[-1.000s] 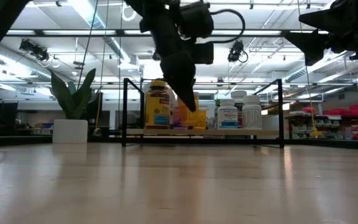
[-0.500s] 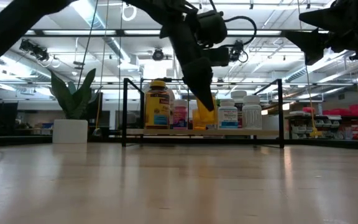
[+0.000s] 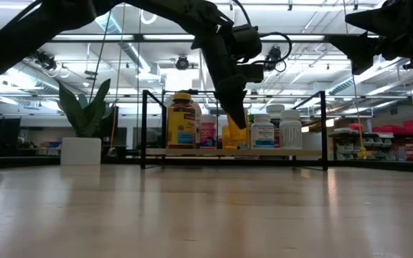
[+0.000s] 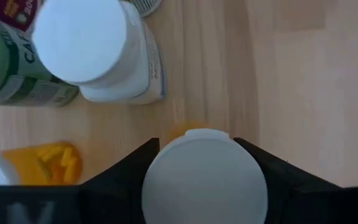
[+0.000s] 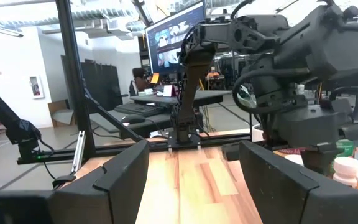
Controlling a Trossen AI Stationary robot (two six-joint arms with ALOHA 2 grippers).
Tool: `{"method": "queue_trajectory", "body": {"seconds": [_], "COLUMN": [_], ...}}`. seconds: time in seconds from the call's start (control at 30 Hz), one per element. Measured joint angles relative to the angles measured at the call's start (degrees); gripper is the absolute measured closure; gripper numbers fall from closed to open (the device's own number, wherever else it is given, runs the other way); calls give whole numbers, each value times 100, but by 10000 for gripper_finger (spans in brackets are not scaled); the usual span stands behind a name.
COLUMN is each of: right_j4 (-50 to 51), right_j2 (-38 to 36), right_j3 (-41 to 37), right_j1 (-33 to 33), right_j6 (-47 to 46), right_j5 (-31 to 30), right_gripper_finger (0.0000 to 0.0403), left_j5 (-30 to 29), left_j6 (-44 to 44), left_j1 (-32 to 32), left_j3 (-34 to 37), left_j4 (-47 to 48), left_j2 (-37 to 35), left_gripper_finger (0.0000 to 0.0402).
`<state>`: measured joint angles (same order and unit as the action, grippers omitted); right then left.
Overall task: Pick and place medicine bottles onto shelf by color
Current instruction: Put the orange medicine bottle on the shelf
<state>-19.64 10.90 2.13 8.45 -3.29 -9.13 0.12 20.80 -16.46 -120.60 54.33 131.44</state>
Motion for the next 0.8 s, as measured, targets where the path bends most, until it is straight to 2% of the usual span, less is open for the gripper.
{"method": "queue_trajectory", "body": {"seconds": [0.13, 0.33, 0.6, 0.8], "right_j4": [0, 0, 0, 0], "right_j2": [0, 1, 1, 2], "right_j3": [0, 0, 0, 0], "right_j1": [-1, -2, -1, -2], "right_j6": [0, 0, 0, 0], "right_j5": [2, 3, 5, 9], "right_gripper_finger": [146, 146, 146, 146], "left_j5": [-9, -12, -11, 8], "left_j6": [80, 150, 133, 214], "left_j1": [-107, -210, -294, -282], "left_j3": [0, 2, 4, 0], "left_j4": [-49, -184, -188, -191], "left_j2": [0, 0, 0, 244], "left_gripper_finger": [206, 191, 205, 194]}}
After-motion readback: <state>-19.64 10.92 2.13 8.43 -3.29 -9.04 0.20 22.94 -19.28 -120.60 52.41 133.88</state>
